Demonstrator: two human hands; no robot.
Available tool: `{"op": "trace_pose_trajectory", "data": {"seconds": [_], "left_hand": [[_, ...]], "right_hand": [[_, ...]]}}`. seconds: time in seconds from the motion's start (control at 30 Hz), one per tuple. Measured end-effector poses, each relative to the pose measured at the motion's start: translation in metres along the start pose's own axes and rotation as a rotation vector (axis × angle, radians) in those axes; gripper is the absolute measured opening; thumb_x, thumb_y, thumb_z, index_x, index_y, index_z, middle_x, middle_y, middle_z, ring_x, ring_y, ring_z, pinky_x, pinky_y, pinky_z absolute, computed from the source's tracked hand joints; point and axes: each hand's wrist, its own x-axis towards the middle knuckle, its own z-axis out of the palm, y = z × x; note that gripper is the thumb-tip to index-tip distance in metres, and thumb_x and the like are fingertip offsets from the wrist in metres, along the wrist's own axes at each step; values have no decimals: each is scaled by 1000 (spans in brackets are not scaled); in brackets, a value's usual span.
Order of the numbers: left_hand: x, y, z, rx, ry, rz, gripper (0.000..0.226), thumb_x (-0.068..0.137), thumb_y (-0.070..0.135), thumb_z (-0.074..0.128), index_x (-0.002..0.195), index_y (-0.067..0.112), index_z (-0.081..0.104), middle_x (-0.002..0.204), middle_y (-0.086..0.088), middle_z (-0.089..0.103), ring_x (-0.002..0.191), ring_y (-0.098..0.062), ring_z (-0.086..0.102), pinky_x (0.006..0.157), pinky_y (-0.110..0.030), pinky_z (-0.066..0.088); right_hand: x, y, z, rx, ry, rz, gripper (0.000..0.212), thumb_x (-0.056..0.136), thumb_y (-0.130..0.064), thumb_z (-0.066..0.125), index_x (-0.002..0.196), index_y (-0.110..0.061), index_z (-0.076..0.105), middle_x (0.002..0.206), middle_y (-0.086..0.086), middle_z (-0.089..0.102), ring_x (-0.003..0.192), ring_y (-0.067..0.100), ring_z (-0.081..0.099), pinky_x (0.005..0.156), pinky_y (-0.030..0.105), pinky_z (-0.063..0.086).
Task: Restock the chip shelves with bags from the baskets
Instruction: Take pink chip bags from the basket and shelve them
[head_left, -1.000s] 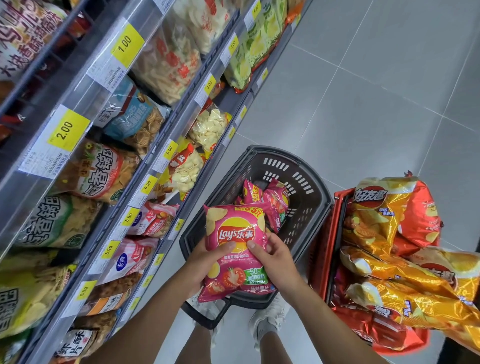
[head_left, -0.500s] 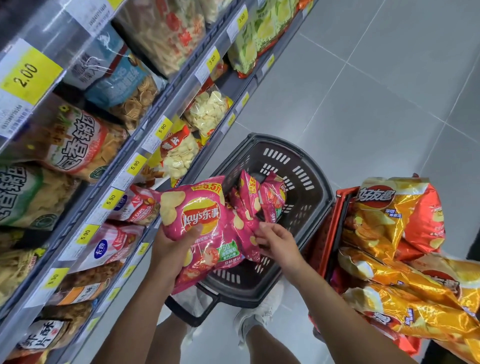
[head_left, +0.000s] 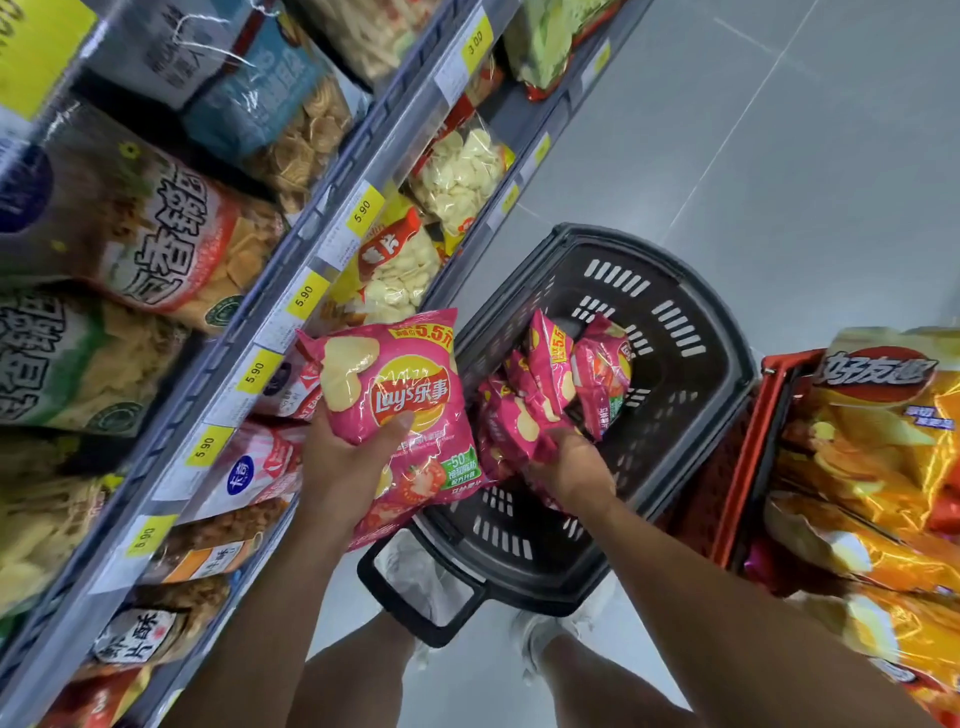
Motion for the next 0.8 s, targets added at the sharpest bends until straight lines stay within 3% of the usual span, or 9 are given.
{"op": "trace_pose_trajectory", "data": {"seconds": [0.1, 0.2, 0.27, 0.4, 0.5, 0.6, 0.67, 0.73, 0.8], "left_hand": [[7, -5, -5, 37, 9, 22, 72, 78, 35, 90, 141, 32, 56, 120, 11, 73, 108, -11, 71, 88, -39, 62], [12, -9, -11, 76, 25, 5, 78, 76, 40, 91, 143, 32, 53, 123, 10, 71, 112, -14, 70, 92, -46, 61], [12, -7, -14, 102, 27, 5, 86, 69, 53, 92, 143, 35, 52, 125, 9, 70, 114, -17, 69, 93, -51, 61], [3, 3, -18, 141, 16, -1, 99, 56, 69, 88, 143, 38, 51, 126, 9, 70, 115, -20, 70, 93, -56, 60], [-13, 18, -18, 159, -8, 6, 89, 69, 55, 91, 146, 36, 49, 125, 9, 70, 115, -20, 68, 97, -54, 58], [-37, 40, -17, 165, -43, 26, 81, 79, 38, 89, 149, 29, 48, 124, 9, 69, 114, -18, 67, 97, -42, 56], [-58, 59, -16, 171, -61, 35, 77, 81, 35, 88, 147, 25, 50, 122, 8, 70, 114, -18, 67, 95, -37, 54], [-79, 80, -15, 177, -75, 50, 69, 80, 36, 88, 139, 27, 53, 118, 12, 69, 113, -18, 66, 97, -36, 52], [-103, 108, -13, 161, -86, 90, 67, 81, 37, 88, 136, 34, 50, 114, 17, 67, 114, -17, 65, 99, -35, 50]], "right_hand": [[13, -3, 17, -129, 9, 72, 53, 86, -55, 74, 123, -26, 51, 104, 0, 67, 93, 23, 69, 83, 42, 60], [10, -8, 17, -325, 81, 70, 29, 101, -22, 59, 129, -17, 53, 111, 5, 67, 101, 24, 69, 85, 39, 60], [8, -6, 14, -365, 134, 69, 28, 103, -9, 54, 130, -17, 55, 108, 5, 66, 98, 24, 68, 79, 36, 59], [-13, -9, -7, -116, 113, 16, 16, 102, -32, 59, 113, -23, 65, 90, -2, 63, 78, 20, 63, 69, 30, 50], [-46, -16, -37, 135, 99, -36, 13, 96, -34, 65, 97, -23, 71, 84, -2, 73, 66, 18, 71, 67, 40, 63], [-89, -27, -74, 344, 201, -56, 18, 91, -25, 69, 74, -21, 68, 71, 2, 71, 63, 22, 72, 64, 46, 62], [-117, -33, -102, 445, 309, -121, 27, 85, -21, 70, 59, -18, 63, 78, 11, 70, 75, 28, 70, 74, 47, 61], [-147, -43, -135, 541, 363, -144, 23, 84, -17, 71, 61, -18, 67, 112, 5, 65, 107, 21, 62, 93, 21, 52], [-177, -51, -167, 607, 390, -136, 18, 87, -9, 69, 72, 1, 66, 134, -4, 52, 123, 10, 50, 79, -4, 38]]}}
